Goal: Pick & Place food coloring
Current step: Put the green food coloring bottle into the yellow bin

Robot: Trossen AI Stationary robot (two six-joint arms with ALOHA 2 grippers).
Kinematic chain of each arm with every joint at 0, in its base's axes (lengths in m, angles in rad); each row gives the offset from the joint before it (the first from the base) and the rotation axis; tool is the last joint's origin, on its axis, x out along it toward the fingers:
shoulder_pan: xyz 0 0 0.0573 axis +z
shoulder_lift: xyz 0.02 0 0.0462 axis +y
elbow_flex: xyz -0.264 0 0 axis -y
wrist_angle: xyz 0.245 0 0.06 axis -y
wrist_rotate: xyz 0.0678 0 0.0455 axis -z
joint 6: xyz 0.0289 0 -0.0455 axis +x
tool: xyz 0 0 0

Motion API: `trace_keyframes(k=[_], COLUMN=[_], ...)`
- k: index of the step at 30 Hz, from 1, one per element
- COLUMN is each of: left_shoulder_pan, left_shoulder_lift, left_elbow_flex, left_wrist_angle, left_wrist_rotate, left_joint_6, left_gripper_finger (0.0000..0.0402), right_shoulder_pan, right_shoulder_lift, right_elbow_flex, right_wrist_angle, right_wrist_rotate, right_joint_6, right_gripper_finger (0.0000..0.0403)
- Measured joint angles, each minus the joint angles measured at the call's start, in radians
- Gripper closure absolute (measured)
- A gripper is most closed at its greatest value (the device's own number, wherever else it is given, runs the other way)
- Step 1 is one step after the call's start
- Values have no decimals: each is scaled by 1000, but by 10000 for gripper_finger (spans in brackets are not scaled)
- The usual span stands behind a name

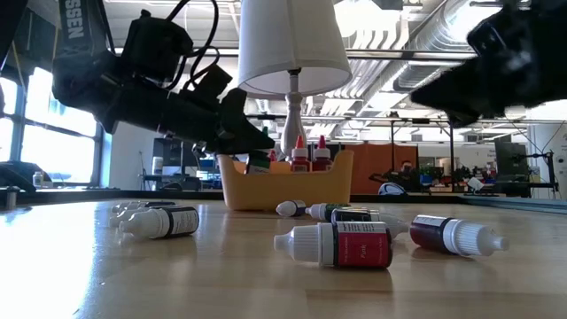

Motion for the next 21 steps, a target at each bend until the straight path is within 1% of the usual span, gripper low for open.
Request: trace_keyframes(k=[2, 4, 5, 6, 10, 15, 18, 21], left_shoulder_pan=[0, 0, 0, 0, 0, 0, 0, 0], left_shoulder_lift=[0, 0, 0, 1, 1, -2, -3, -3], left_elbow_flex=[9, 19, 24, 28, 34, 36, 36, 36], left_wrist_angle=[-5, -10, -15, -15, -33, -59, -67, -69], left_wrist_rotate=[-1, -3, -3, -3, -6, -18, -18, -21], left_joint_6=[1, 1, 1, 0, 4, 7, 8, 7], left_gripper_finger=[286, 286, 286, 286, 286, 286, 286, 286], right_shoulder_pan=[-27, -55, -67, -81, -133, -212, -254, -286], right_shoulder_lift=[23, 73, 106, 147, 312, 483, 560, 605], right_elbow_flex=[69, 167, 221, 277, 470, 643, 709, 755], right_wrist_angle=[-36, -127, -184, -237, -395, -471, -503, -501], right_wrist_rotate=[-36, -80, -84, -75, 40, 29, 27, 24], right_joint_6=[-15, -22, -22, -24, -16, 37, 40, 40], right_gripper_finger=[403, 403, 403, 403, 403, 403, 403, 403])
